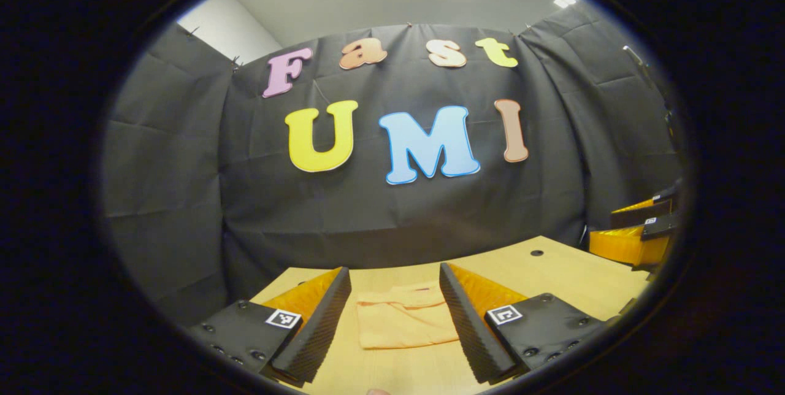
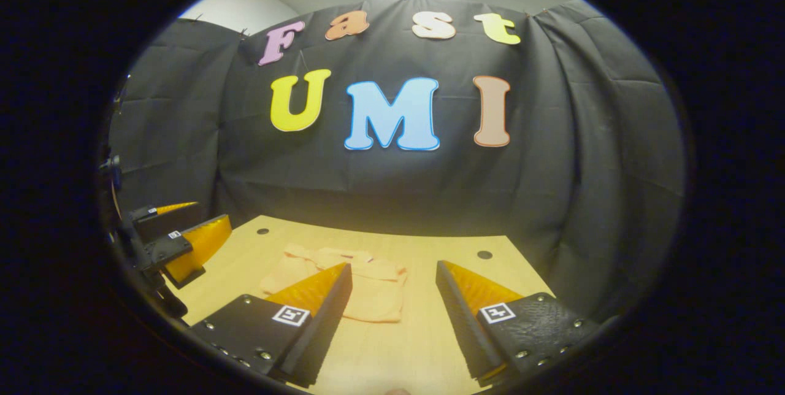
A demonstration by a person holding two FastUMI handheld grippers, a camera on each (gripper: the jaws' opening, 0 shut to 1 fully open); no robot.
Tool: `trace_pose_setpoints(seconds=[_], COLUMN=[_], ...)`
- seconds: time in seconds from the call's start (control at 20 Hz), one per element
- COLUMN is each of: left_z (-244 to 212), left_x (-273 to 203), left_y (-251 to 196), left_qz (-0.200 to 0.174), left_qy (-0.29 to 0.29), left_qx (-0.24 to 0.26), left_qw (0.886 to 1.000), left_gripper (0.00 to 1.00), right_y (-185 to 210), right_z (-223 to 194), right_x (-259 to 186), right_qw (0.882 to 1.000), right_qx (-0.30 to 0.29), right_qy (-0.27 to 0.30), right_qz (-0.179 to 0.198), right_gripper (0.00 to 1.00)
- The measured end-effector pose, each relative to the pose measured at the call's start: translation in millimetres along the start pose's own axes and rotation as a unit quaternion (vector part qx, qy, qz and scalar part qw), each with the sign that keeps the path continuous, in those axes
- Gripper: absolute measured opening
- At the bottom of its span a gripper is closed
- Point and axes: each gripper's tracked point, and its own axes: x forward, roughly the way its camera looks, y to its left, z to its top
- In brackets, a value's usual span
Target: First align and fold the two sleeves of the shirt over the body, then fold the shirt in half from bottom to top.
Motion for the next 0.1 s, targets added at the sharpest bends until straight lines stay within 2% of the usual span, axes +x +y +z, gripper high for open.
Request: trace_pose_setpoints(seconds=[0.1], left_z=[6.4], left_x=[-9.6], left_y=[-1.5], left_qz=[0.001], left_qy=[-0.007], left_qx=[0.002], left_qw=[1.000], left_gripper=[1.00], right_y=[2.0], right_z=[6.2], right_x=[-5.3], right_qw=[1.000], right_qx=[-0.008], right_qy=[-0.012], right_qz=[-0.002], right_gripper=[0.86])
